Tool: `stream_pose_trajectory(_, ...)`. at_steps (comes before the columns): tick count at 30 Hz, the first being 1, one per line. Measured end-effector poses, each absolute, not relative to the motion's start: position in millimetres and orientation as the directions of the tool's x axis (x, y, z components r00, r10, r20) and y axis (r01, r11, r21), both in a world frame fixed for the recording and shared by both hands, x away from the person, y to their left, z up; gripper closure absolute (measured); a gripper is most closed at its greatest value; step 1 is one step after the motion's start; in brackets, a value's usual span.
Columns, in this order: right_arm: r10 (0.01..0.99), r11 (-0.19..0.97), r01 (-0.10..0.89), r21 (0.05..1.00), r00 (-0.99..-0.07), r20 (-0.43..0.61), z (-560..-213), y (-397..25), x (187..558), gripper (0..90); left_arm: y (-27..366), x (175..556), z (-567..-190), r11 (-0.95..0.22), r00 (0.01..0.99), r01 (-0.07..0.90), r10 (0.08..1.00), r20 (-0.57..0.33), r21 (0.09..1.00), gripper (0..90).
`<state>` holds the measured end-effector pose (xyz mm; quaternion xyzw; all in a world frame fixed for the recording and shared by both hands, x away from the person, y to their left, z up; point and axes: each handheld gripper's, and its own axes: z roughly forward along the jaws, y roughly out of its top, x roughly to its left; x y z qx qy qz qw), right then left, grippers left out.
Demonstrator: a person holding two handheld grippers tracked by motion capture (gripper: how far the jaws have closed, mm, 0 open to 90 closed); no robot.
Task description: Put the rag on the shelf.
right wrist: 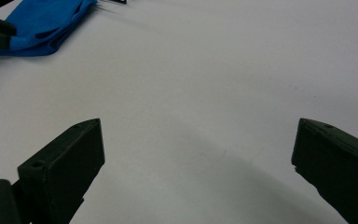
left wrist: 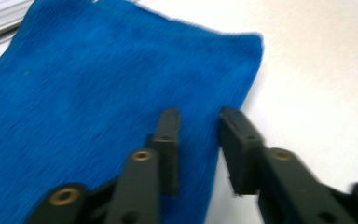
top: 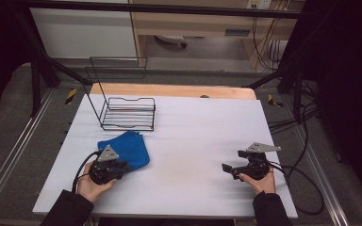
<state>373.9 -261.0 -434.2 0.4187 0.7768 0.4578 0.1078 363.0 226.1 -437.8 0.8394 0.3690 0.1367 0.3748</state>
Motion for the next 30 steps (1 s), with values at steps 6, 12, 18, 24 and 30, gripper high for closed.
stream_pose_trajectory(6, 0.749, 0.227, 0.55, 0.803, -0.626, 0.217, -433.8, -261.5, 373.6, 2.9, 208.0, 366.1, -441.4, -0.458, 0.701, 0.511, 0.712, -0.044, 0.727, 59.6)
stream_pose_trajectory(12, 0.75, 0.225, 0.552, 0.803, -0.624, 0.219, -433.7, -261.2, 373.6, 2.9, 193.2, 371.0, -448.4, -0.48, 0.682, 0.504, 0.731, 0.01, 0.719, 64.3)
stream_pose_trajectory(18, 0.751, 0.222, 0.55, 0.805, -0.623, 0.219, -433.4, -261.6, 373.8, 2.9, 189.2, 370.7, -450.8, -0.5, 0.668, 0.483, 0.741, 0.066, 0.719, 71.4)
stream_pose_trajectory(24, 0.75, 0.22, 0.55, 0.806, -0.624, 0.221, -433.2, -261.0, 373.8, 3.0, 189.2, 373.5, -448.8, -0.504, 0.657, 0.496, 0.75, 0.074, 0.707, 84.7)
stream_pose_trajectory(30, 0.748, 0.222, 0.55, 0.805, -0.626, 0.221, -433.0, -261.3, 373.6, 3.0, 198.5, 374.9, -443.5, -0.456, 0.658, 0.524, 0.753, -0.001, 0.719, 87.0)
